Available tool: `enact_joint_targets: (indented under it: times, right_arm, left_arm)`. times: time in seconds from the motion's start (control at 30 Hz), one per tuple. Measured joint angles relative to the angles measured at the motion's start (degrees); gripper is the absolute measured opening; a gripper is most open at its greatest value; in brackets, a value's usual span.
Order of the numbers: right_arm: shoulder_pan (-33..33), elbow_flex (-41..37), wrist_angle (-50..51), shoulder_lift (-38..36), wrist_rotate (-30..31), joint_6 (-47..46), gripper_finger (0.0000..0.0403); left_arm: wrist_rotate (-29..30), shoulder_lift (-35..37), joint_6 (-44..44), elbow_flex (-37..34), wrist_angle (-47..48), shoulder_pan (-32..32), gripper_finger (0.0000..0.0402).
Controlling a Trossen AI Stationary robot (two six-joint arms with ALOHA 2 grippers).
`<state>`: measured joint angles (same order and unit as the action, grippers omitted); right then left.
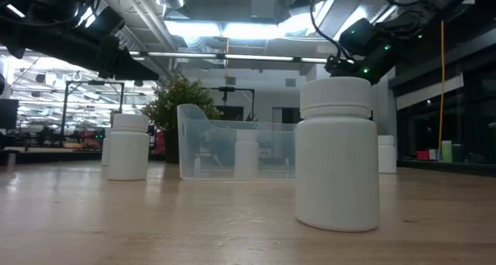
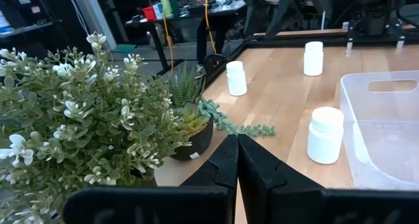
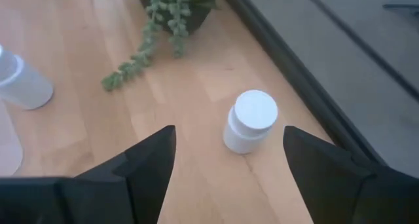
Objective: Pick and place pill bottles into a basket
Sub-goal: Put the white pill bottle into the transparent bin
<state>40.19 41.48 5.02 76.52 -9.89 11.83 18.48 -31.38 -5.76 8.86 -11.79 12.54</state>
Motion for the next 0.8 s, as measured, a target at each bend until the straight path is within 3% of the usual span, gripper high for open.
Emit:
enact_joint_targets:
  times: [0.1,0.57,0.8]
  right_arm:
    - [0.6,2.1,1.9,2.3,-3.0,2.7,0.0284]
    - [2.2,10.7,3.8,14.7,-2.6,5.2,0.0284]
    - [2.2,12.2,3.9,17.1,1.2,5.2,0.0284]
  left_arm:
    - [0.1,0.0,-0.9,0.0,0.0,0.0,0.0004]
    - [0.0,0.0,-2.5,0.0,0.0,0.0,0.0004]
    - [0.0,0.0,-2.5,0.0,0.0,0.0,0.0004]
